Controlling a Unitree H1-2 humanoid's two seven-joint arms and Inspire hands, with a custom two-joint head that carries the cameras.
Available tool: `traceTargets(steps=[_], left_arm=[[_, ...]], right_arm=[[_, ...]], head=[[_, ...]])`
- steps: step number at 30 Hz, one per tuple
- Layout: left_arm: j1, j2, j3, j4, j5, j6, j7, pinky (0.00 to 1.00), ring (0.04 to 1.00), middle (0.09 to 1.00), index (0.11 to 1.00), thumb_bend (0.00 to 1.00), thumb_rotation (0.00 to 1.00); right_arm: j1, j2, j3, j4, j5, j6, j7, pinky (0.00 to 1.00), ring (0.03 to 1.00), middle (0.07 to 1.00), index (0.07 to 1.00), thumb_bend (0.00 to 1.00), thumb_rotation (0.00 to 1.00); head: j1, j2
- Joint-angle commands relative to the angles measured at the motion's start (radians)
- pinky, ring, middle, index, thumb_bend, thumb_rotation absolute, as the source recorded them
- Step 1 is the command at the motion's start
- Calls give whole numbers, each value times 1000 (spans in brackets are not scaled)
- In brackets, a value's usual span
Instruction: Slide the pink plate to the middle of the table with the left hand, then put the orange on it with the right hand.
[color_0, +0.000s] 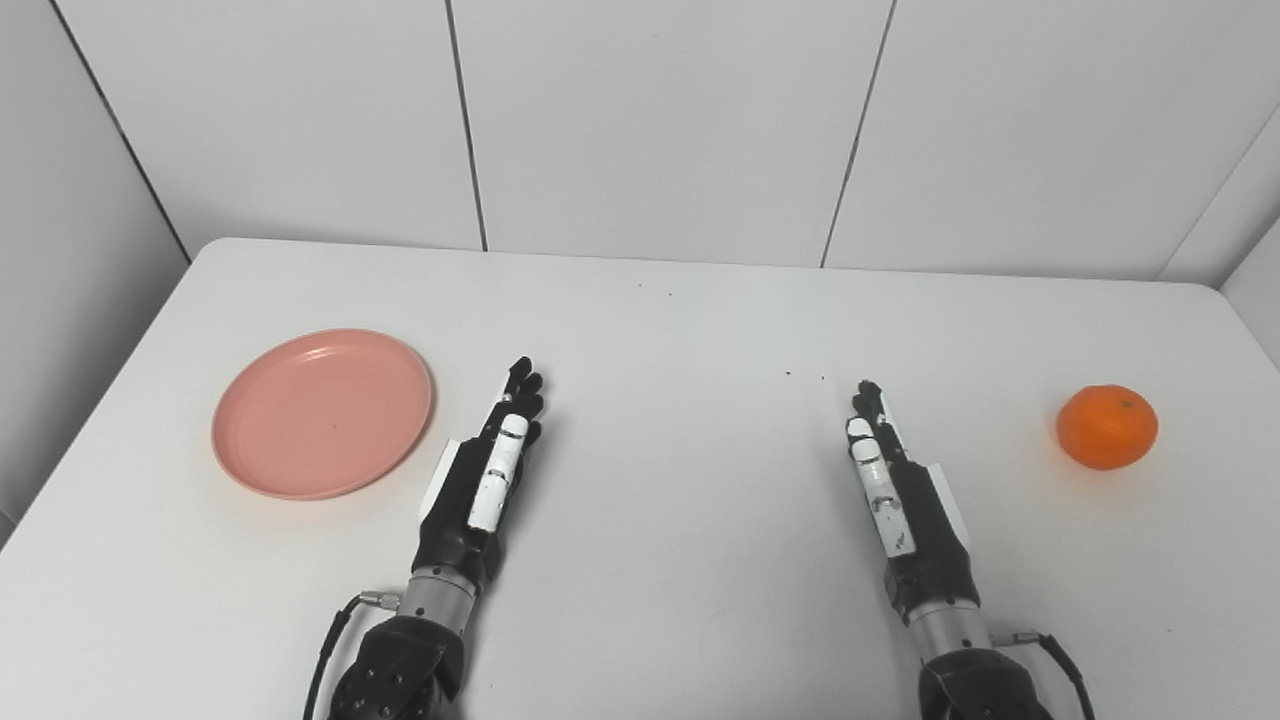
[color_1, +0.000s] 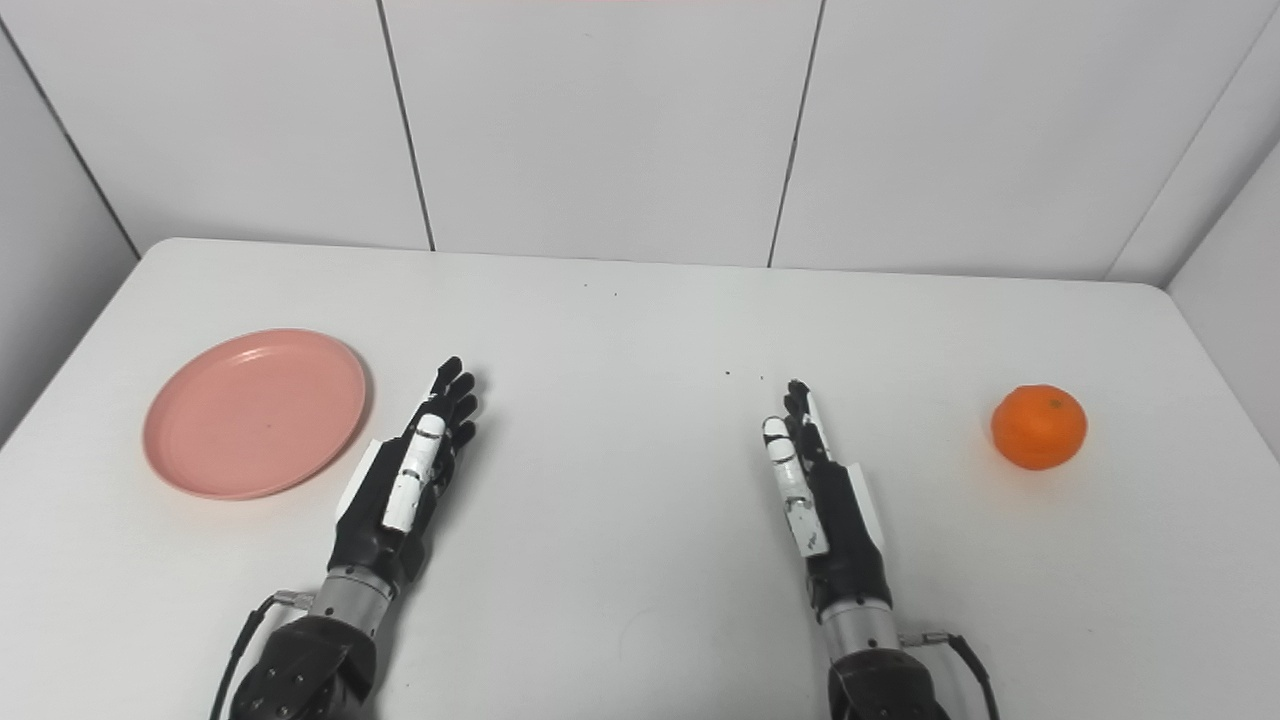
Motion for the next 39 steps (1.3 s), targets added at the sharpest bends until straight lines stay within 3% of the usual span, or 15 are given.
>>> traceTargets(steps=[1,9,14,39], left_arm=[[-27,4,-2,-25,6,-50,-3,1000,1000,1000,1000,429,1000],[-27,5,-4,-28,11,-48,-2,1000,1000,1000,1000,430,1000],[-28,2,-1,-29,5,-56,-2,1000,1000,1000,1000,434,1000],[-29,5,-2,-19,1,-74,-8,1000,1000,1000,1000,437,1000]], right_arm=[[-17,4,-6,-10,3,0,-9,1000,1000,1000,1000,227,1000],[-15,6,-8,-8,3,-37,-11,1000,1000,1000,1000,258,1000],[-20,14,-20,9,21,-58,-17,1000,1000,1000,1000,228,1000],[-17,19,-22,19,19,-60,-29,1000,1000,1000,1000,221,1000]], head=[[-2,1],[4,7],[4,8],[8,-1]])
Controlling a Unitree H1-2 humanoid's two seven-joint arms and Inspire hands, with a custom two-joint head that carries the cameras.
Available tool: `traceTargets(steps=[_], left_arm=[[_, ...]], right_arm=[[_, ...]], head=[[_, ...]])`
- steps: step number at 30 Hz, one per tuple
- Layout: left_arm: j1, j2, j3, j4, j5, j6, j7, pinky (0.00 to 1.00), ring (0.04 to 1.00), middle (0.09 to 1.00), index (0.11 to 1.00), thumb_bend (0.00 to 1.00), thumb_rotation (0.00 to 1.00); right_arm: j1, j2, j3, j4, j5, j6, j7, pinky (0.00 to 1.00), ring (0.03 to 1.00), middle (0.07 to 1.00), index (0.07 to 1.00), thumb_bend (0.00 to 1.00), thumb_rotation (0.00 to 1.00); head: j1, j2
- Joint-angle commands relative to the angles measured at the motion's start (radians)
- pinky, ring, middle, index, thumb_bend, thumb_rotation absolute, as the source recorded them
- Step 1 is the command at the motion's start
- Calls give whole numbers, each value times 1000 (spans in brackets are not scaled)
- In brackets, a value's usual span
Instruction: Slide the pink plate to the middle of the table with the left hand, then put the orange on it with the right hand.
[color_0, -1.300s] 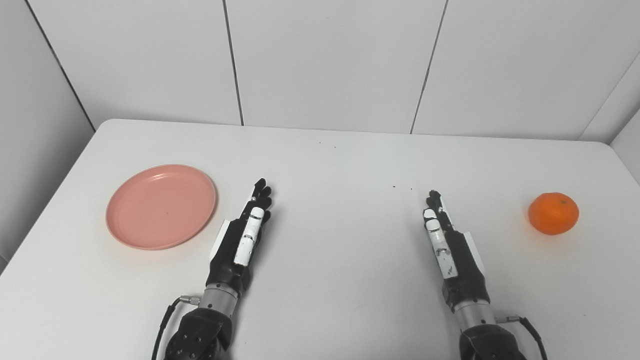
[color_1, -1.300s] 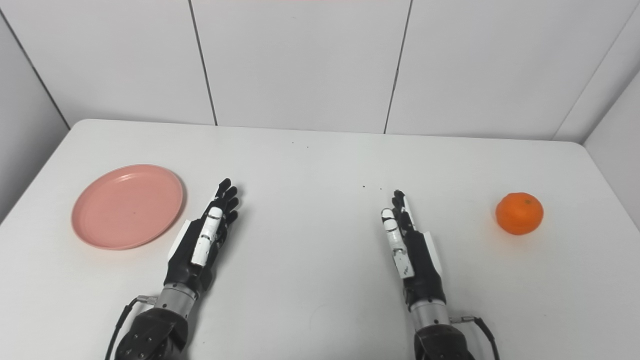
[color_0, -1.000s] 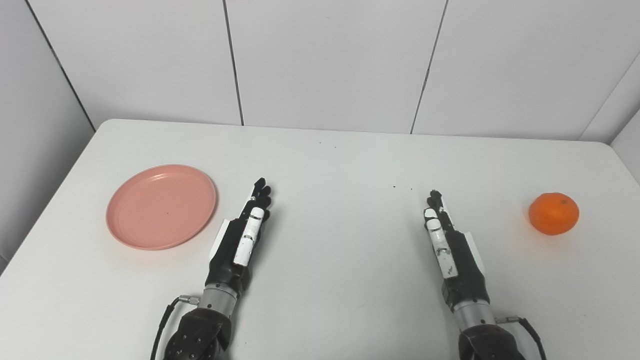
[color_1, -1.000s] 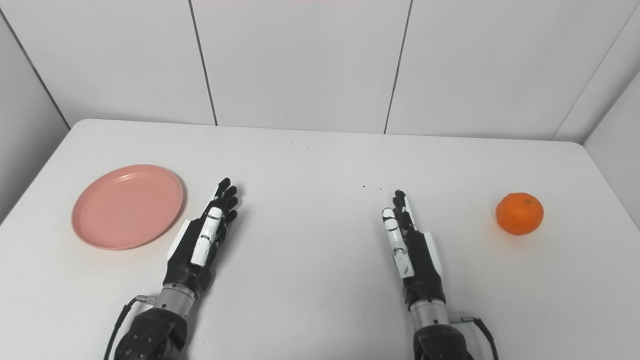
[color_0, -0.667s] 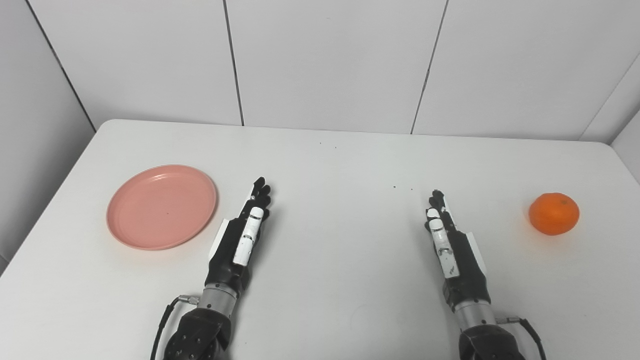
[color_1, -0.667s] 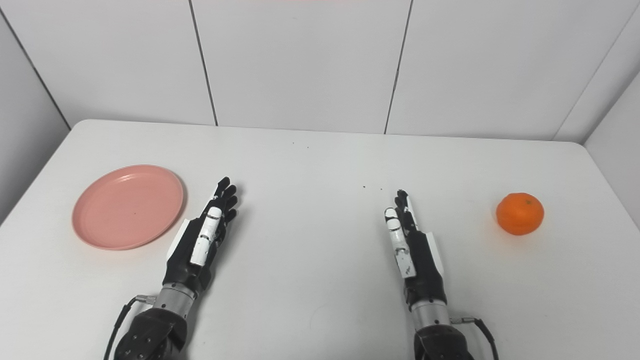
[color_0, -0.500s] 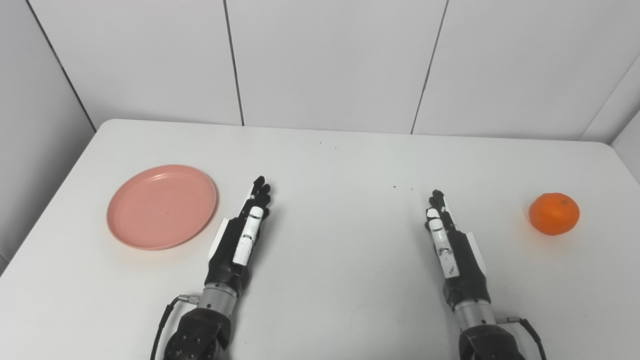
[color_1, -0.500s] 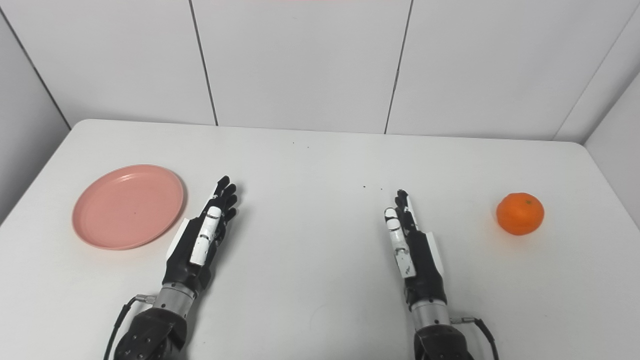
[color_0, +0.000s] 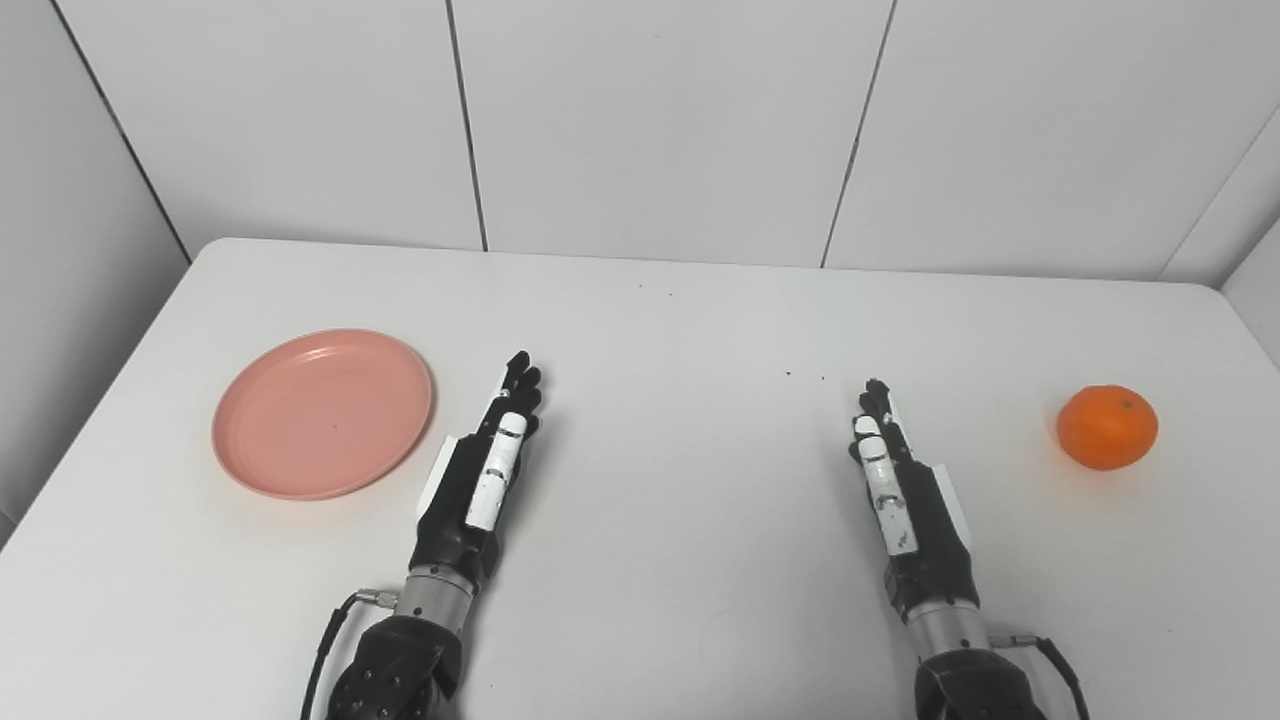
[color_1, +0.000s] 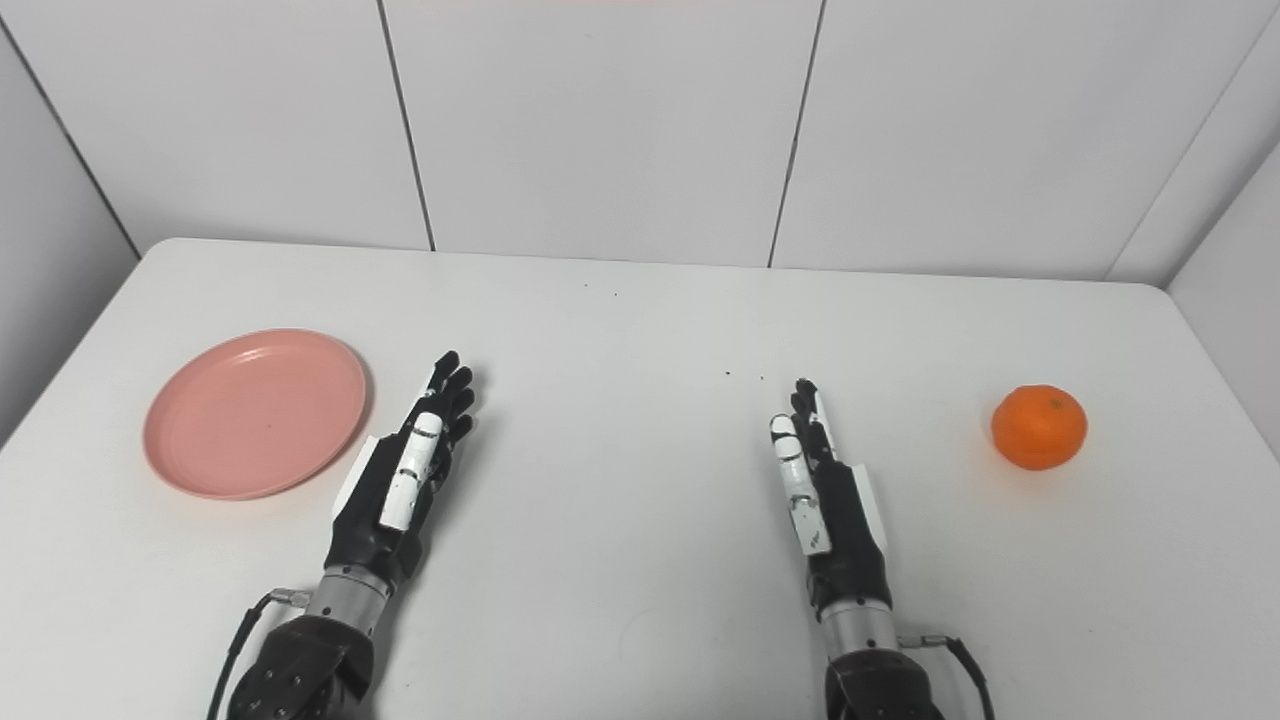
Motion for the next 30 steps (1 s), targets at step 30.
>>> traceTargets(steps=[30], left_arm=[[-15,-88,-75,71,86,-95,51,1000,1000,1000,1000,386,1000]], right_arm=[[3,-112,-47,109,145,-268,95,1000,1000,1000,1000,185,1000]], head=[[305,-133]])
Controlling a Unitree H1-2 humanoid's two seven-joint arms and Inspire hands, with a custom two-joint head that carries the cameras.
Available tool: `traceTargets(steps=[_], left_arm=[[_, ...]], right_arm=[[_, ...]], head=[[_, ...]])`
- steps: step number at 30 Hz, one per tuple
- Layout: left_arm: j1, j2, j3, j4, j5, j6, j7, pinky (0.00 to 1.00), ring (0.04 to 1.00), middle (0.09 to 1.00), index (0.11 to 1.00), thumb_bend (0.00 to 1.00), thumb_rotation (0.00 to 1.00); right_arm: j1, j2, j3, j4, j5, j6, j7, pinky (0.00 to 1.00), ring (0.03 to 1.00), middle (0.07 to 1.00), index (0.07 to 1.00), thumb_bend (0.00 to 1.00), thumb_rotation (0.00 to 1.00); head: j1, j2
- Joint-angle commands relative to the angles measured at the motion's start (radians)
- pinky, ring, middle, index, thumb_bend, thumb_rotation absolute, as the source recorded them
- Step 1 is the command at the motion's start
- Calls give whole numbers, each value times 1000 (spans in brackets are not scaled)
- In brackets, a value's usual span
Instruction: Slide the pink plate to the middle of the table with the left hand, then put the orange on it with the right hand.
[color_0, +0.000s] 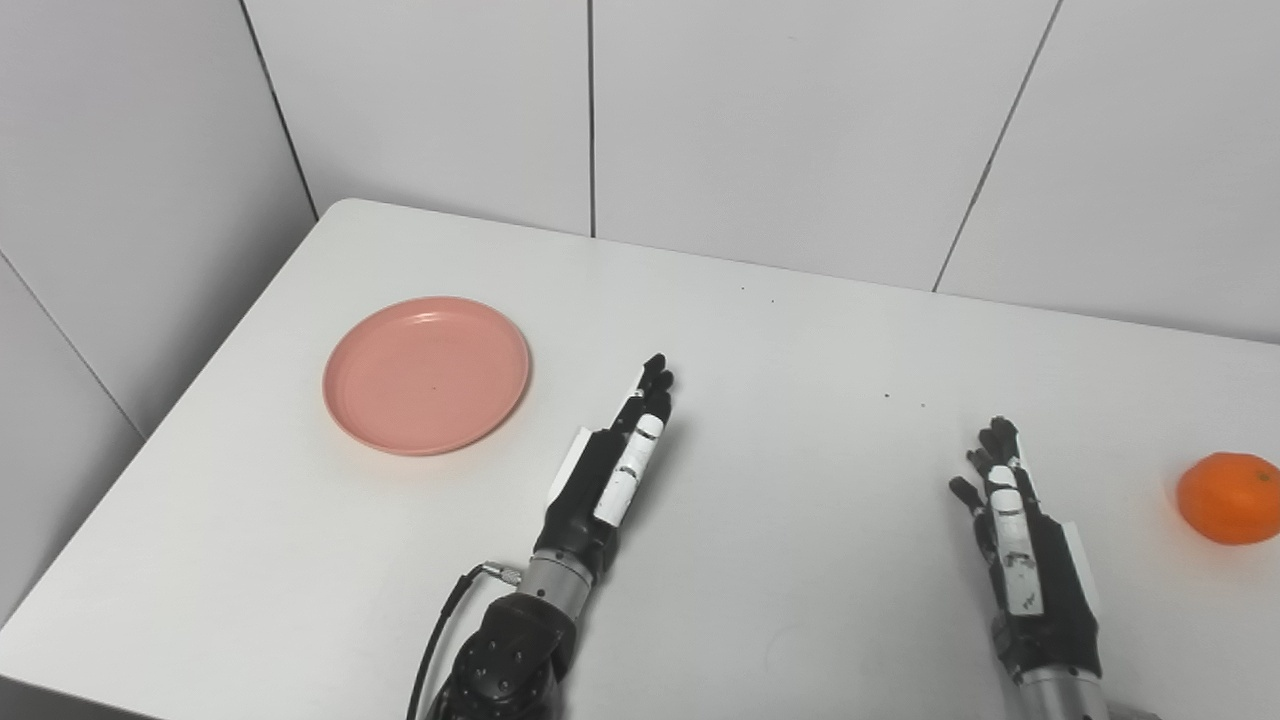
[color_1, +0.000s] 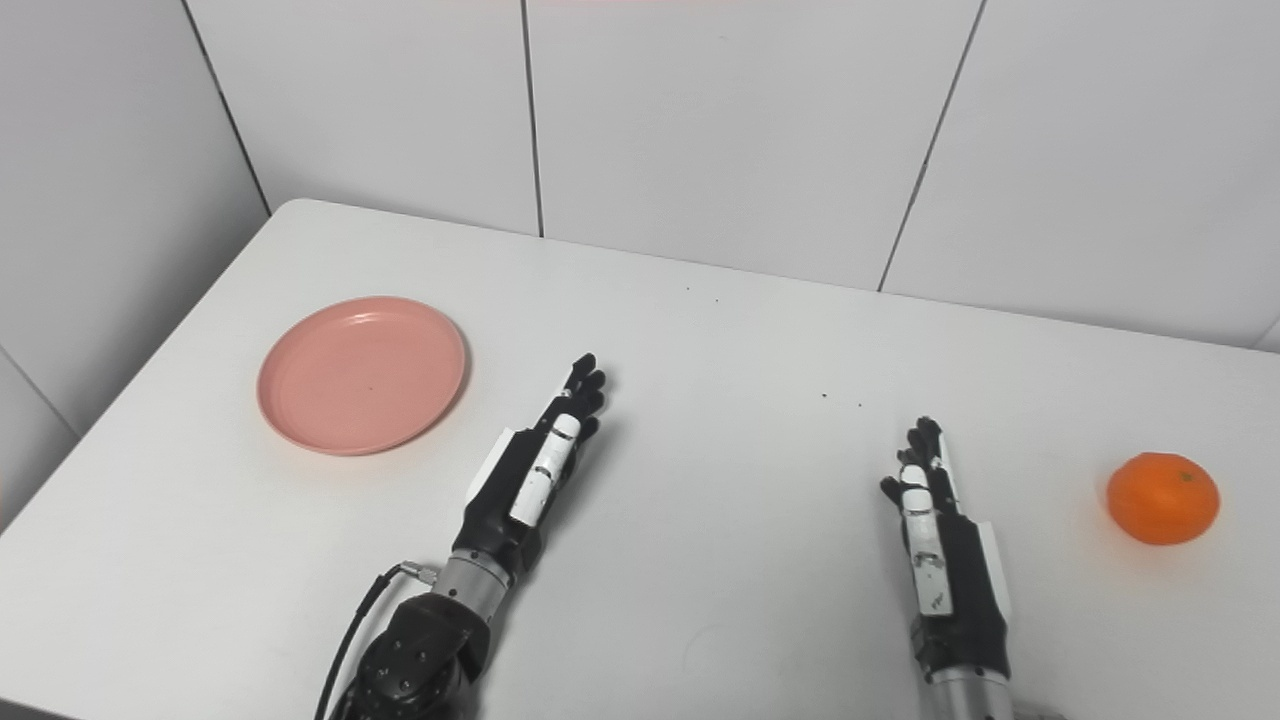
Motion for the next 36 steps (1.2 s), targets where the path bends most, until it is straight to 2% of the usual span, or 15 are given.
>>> traceTargets(steps=[1,6,12,17,31,33,36], left_arm=[[-16,-20,-15,0,18,-24,9,1000,1000,1000,1000,377,1000],[-14,-41,-28,4,45,0,31,985,1000,1000,996,355,1000],[-18,-48,-28,1,45,17,33,980,1000,1000,1000,355,1000],[-18,-43,-24,1,40,13,30,987,1000,1000,1000,363,1000],[-24,-12,-18,-24,54,-6,22,996,995,1000,985,390,1000],[-28,-7,-15,-35,52,-9,23,982,988,995,975,386,1000],[-35,-2,-7,-56,47,-15,25,963,974,983,960,392,1000]], right_arm=[[-5,-19,-15,5,16,-75,14,1000,1000,1000,1000,184,1000],[-3,-31,-18,-5,30,-63,27,1000,1000,1000,1000,166,1000],[0,-24,-18,-23,45,-38,27,1000,1000,1000,1000,124,1000],[3,-21,-13,-36,42,-31,26,1000,1000,1000,1000,89,1000],[-2,-7,-8,-27,27,-36,18,1000,1000,1000,1000,82,1000],[-1,-5,-8,-39,21,-5,11,1000,1000,1000,1000,89,1000],[-2,-2,-9,-41,20,6,9,1000,1000,1000,1000,80,1000]], head=[[0,1],[35,-21],[33,-24],[29,-23],[42,-41],[46,-43],[52,-45]])
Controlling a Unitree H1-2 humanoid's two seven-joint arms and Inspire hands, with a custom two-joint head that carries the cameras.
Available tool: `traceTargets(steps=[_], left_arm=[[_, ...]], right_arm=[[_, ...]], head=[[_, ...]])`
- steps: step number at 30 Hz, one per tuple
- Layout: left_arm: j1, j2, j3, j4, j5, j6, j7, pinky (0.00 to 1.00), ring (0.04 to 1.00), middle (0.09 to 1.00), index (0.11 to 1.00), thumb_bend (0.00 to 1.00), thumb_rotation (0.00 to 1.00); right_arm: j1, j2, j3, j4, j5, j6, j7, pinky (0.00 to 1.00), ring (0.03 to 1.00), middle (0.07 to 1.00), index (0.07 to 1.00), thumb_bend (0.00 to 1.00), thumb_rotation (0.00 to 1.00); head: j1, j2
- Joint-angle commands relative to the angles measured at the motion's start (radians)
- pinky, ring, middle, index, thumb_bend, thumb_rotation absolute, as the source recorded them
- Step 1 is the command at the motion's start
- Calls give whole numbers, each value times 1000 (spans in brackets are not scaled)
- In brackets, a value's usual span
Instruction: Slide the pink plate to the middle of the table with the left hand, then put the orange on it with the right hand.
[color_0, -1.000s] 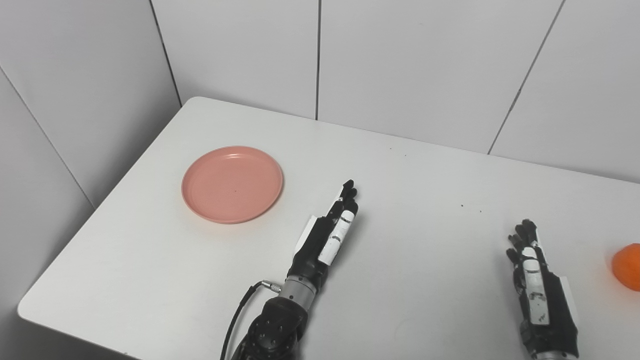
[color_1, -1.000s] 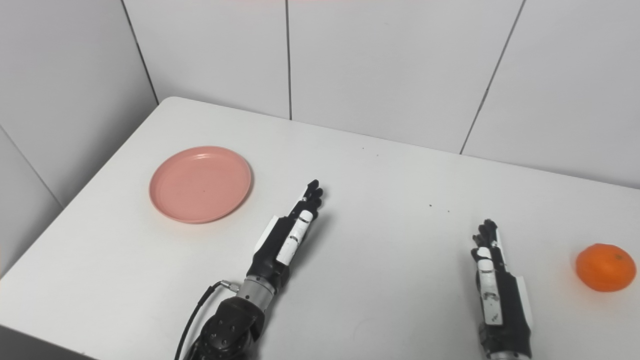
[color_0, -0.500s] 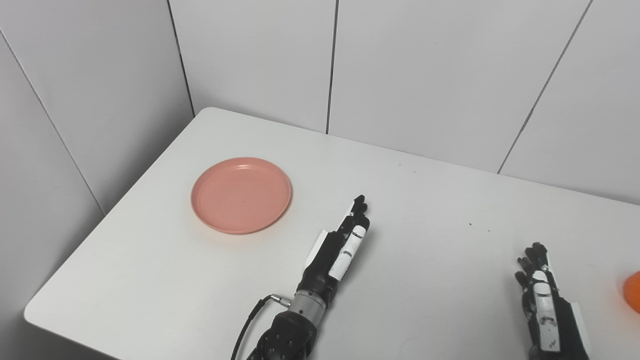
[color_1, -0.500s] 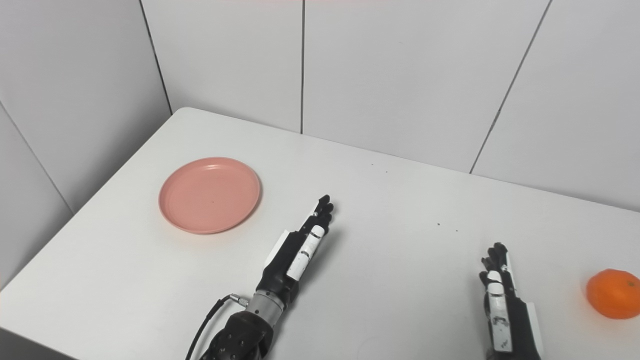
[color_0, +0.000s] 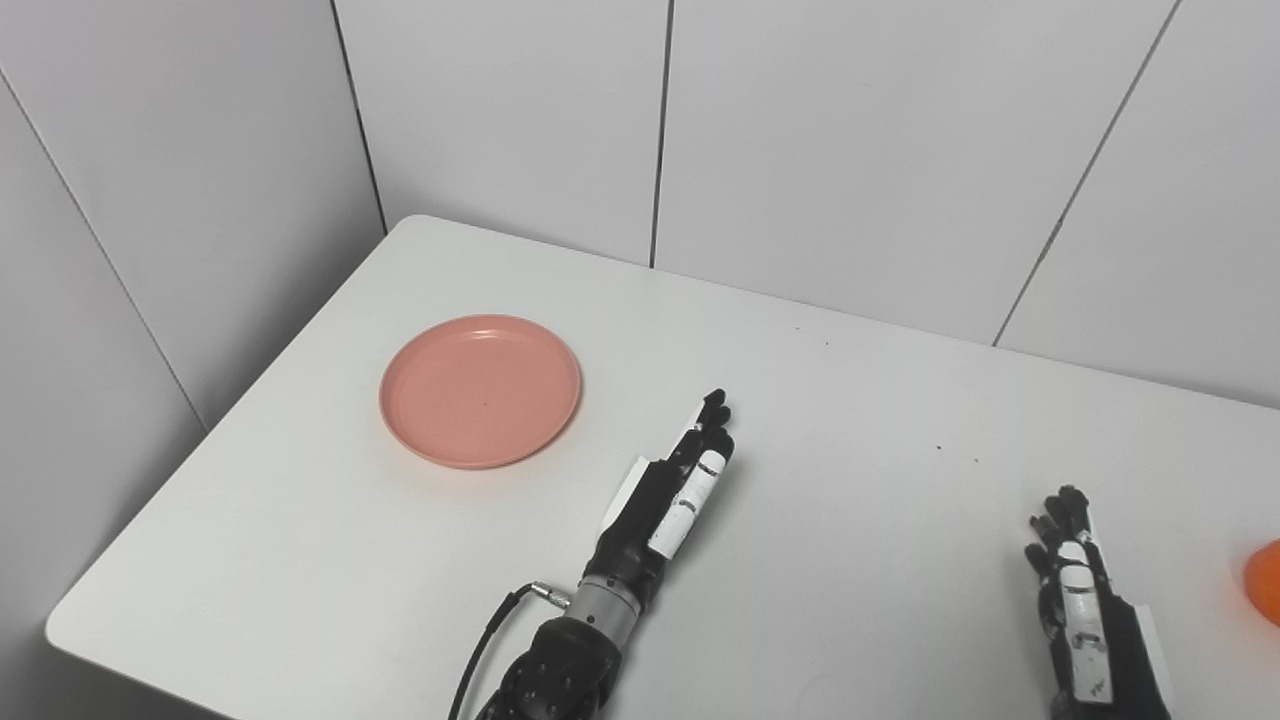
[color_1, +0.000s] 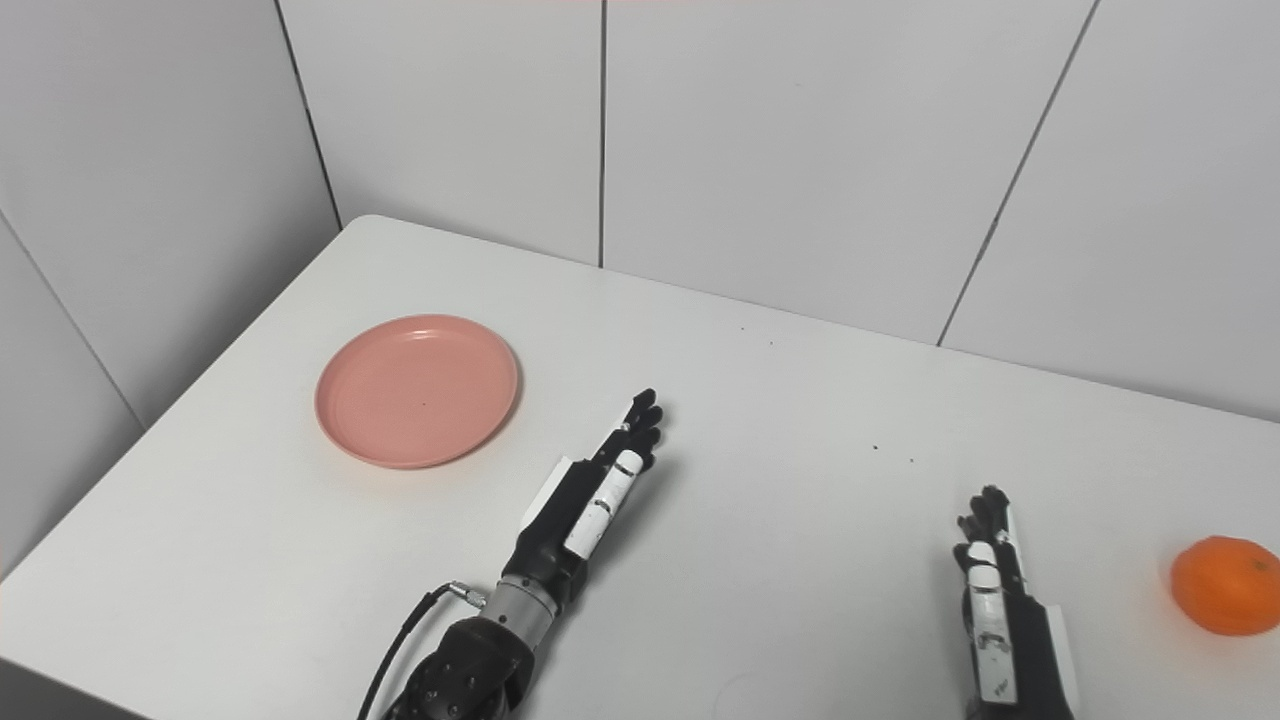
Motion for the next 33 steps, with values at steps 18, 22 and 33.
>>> traceTargets(steps=[18,22,33], left_arm=[[-116,86,73,-233,-13,58,-12,921,934,944,928,434,1000],[-149,120,110,-272,-35,88,-21,932,939,947,934,433,1000],[-226,214,234,-254,-86,96,-18,937,918,930,918,475,1000]], right_arm=[[-18,13,-6,-29,15,35,-4,1000,1000,1000,1000,52,1000],[-17,13,-5,-31,8,40,-8,1000,1000,1000,1000,57,1000],[-16,18,-5,-31,2,42,-11,1000,1000,1000,1000,52,1000]], head=[[27,-20],[31,-24],[34,-26]])
